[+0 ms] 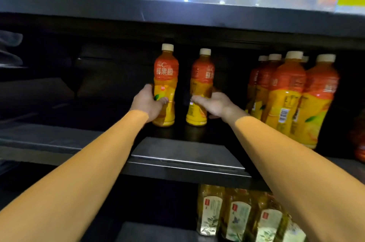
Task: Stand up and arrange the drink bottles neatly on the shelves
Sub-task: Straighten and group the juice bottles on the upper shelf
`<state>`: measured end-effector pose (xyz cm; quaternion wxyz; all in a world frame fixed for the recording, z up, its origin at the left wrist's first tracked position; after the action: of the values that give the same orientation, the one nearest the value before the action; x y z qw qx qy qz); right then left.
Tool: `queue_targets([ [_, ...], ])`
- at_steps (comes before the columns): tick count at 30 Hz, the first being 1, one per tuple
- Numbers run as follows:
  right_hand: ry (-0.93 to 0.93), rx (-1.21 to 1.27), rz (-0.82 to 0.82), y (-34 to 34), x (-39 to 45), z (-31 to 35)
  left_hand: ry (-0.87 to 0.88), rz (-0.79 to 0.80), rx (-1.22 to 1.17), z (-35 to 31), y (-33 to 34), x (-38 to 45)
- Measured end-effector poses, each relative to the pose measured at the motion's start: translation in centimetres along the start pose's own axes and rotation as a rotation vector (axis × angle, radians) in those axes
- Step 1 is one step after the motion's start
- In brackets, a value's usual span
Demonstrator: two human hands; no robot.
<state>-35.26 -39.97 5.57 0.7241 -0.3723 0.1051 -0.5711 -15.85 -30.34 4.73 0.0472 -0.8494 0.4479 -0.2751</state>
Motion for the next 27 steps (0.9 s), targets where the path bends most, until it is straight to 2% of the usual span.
queue_targets([
  [4,-0.093,0.004,-0.060,-2.3,-3.4,-1.2,0.054,0.095,-0.034,-1.0,1.0,-1.2],
  [9,-0.011,-0.175,-0.193,-5.1,-6.4,-2.4,0.117,0.185,-0.089,-3.2,3.4,-4.5],
  [17,-0.040,-0.281,-0.360,-7.1,-12.2,-3.3,0.159,0.118,-0.092,-6.3,6.2,-9.6],
  [21,-0.041,-0.274,-0.376,-9.1,-14.4,-4.1,0.178,0.056,-0.061,-7.9,7.7,-12.2],
  [27,-0.023,-0.314,-0.454,-12.7,-17.3,-6.5,0.231,0.057,-0.034,-10.7,11.2,-14.8],
])
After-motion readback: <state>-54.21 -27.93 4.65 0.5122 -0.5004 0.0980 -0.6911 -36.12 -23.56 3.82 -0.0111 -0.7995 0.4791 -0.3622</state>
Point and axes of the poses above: each hand's wrist, its own x-axis towards the middle knuckle, its own y-axis out of the palm, z = x × y, the point moved 5 cm from there along x, towards the middle knuckle, and after that the axes turned 7 degrees about -x, right-handed, at the moved point
